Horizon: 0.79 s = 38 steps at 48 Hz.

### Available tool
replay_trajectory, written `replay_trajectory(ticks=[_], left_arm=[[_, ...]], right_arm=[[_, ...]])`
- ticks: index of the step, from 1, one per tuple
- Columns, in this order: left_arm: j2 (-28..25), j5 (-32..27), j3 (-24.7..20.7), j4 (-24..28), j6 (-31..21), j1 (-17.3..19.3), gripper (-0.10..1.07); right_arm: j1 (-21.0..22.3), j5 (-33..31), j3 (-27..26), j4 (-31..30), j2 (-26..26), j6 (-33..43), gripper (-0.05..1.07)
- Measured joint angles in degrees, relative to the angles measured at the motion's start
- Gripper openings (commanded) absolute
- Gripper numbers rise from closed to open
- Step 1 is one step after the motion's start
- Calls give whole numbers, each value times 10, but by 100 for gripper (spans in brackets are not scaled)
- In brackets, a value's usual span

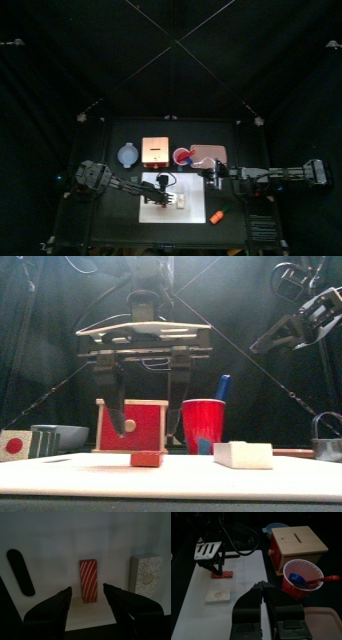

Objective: Grab salmon

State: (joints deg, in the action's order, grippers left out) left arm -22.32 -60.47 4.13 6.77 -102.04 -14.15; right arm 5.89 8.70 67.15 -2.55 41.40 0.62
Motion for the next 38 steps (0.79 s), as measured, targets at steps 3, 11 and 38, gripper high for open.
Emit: replay_trajectory(ticks=[3,11,38], left_arm=[[-4,0,0,2,-7,-1,88],[-11,0,0,22,-25,-1,88],[-40,0,-18,12,-32,-4,87]], right_arm=[[1,-1,1,0,0,0,6],[0,-5,1,0,-1,0,6],[5,-18,9,0,0,0,6]])
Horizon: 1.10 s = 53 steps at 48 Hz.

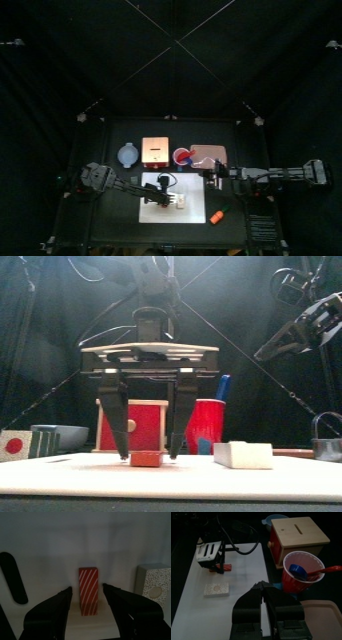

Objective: Grab salmon

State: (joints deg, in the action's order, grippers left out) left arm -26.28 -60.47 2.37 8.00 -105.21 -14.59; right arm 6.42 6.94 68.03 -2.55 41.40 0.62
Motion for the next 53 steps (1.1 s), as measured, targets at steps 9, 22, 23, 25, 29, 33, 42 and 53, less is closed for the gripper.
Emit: replay_trajectory(ticks=[9,22,23,25,29,33,42,53], left_arm=[[-4,-1,0,-10,-2,-5,86],[-7,-4,-4,-11,-1,-5,86],[-7,-4,-4,-11,-1,-5,86],[-7,-4,-4,-10,-1,-5,86],[-7,-5,-4,-6,-1,-5,86],[-7,-6,-5,-4,-1,-4,86],[-7,-6,-5,1,0,-4,86],[-9,-6,-11,3,0,-3,79]], right_arm=[[2,-3,3,0,2,0,6],[3,-16,3,0,2,0,6],[3,-17,3,0,2,0,6],[2,-18,3,0,3,0,6],[2,-18,4,0,3,0,6],[3,-18,3,0,3,0,6],[3,-18,4,0,3,0,6],[4,-19,8,0,3,0,6]])
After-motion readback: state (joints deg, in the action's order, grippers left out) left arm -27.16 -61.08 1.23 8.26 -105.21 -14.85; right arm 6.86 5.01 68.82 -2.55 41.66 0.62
